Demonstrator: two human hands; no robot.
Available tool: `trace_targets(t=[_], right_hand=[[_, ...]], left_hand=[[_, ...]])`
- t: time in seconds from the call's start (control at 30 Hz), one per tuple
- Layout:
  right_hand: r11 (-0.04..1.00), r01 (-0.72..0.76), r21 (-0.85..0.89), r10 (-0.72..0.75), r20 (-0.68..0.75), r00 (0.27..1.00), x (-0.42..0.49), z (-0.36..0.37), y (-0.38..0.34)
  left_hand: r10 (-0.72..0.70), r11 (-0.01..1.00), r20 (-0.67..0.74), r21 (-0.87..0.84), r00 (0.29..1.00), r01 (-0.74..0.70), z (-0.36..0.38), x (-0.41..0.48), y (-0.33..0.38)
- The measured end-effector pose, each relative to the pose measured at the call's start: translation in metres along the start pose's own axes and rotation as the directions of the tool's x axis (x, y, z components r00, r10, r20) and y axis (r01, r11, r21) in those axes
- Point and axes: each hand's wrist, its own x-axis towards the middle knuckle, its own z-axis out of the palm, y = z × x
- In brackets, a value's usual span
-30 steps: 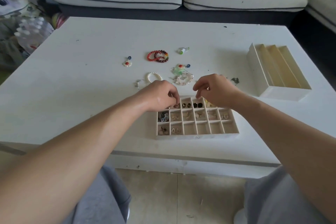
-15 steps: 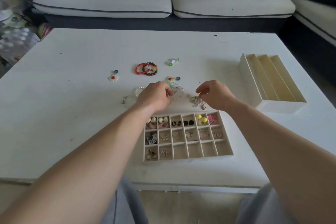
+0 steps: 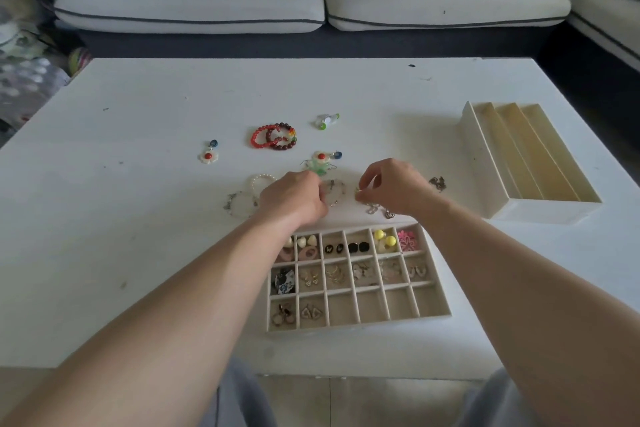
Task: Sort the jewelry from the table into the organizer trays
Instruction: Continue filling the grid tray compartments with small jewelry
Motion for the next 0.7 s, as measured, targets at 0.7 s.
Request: trace_targets(t=[0.7], right_hand=[[0.770, -0.075, 0.633, 0.035, 0.075, 0.997, -0.010, -0.010, -0.025]], left_hand=[[0.094, 0.787, -0.150, -0.594, 0.984, -0.165, -0.012, -0.004, -0.008]])
